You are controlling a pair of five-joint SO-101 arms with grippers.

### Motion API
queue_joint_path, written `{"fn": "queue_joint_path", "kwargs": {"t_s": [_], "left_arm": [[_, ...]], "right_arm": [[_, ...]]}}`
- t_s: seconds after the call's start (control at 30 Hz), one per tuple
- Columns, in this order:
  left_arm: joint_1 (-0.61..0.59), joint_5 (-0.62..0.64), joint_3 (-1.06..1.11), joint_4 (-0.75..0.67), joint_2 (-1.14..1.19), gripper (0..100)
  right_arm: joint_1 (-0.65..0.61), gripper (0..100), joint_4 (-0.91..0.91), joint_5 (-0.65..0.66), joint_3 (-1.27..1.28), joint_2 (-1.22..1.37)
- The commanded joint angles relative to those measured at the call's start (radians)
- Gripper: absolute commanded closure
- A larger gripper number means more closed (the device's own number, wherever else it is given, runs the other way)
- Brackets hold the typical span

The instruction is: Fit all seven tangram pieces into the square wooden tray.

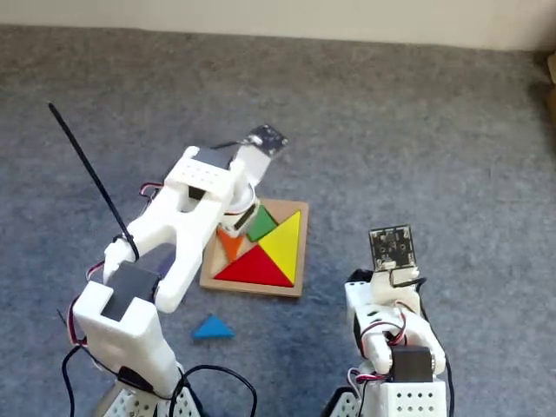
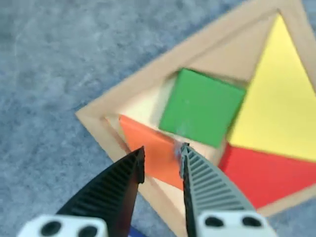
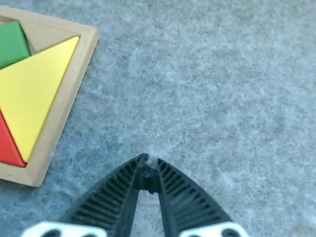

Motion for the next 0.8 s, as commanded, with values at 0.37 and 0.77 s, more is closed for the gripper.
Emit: {"fn": "queue_joint_path", "kwargs": {"t_s": [0.37, 0.77], "left_arm": [[0.008, -0.06, 0.008, 0.147, 0.013, 86], [0.012, 0.044, 0.01, 0.341, -0.343, 75]], "right_arm": [[0.012, 99.5, -0.002, -0.002, 0.102, -0.019], [0.012, 99.5, -0.002, -0.002, 0.102, -0.019]]}}
